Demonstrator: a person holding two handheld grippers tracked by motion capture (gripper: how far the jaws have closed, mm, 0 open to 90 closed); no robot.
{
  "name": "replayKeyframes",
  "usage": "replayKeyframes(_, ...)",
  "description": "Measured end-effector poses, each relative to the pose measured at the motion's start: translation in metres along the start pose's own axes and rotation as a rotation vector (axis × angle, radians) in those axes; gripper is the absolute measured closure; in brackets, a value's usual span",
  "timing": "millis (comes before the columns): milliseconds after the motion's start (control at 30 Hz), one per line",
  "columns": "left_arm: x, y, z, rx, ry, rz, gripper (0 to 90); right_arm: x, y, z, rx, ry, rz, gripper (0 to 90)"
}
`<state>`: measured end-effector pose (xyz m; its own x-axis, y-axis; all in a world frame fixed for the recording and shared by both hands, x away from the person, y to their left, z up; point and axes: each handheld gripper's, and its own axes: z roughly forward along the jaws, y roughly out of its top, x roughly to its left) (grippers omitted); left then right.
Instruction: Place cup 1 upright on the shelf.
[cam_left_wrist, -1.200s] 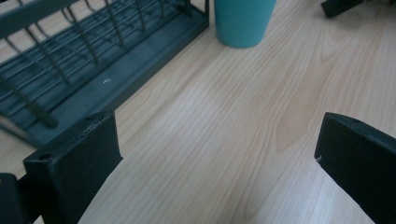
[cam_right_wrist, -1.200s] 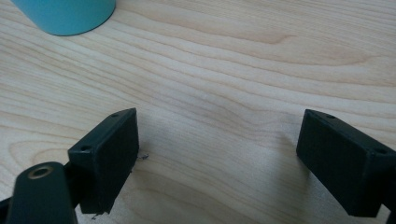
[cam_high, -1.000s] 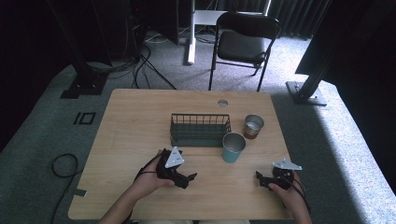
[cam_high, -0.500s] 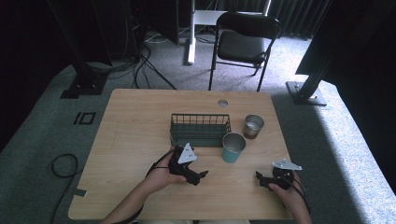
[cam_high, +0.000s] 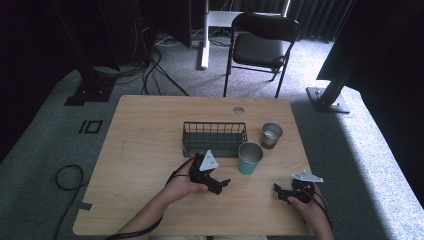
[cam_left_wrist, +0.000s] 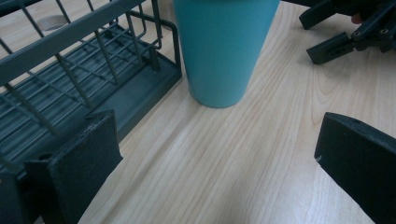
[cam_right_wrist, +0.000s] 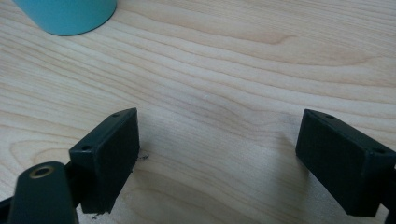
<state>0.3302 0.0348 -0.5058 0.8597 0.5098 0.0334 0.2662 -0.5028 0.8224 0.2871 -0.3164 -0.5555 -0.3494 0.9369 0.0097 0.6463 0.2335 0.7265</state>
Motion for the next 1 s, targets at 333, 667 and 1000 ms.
replayKeyframes(333, -0.003, 0.007, 0.016, -0.035, 0.002, -0.03, 0.7, 0.0, 0.0, 0.0, 0.0, 0.0, -0.001, 13.1)
replayKeyframes(667, -0.007, 0.015, 0.029, -0.061, -0.002, -0.034, 0.7, 0.0, 0.0, 0.0, 0.0, 0.0, 0.0, 13.2)
replayKeyframes(1000, -0.012, 0.025, 0.046, -0.085, -0.007, -0.032, 0.7, 0.0, 0.0, 0.0, -0.001, 0.001, -0.001, 13.4)
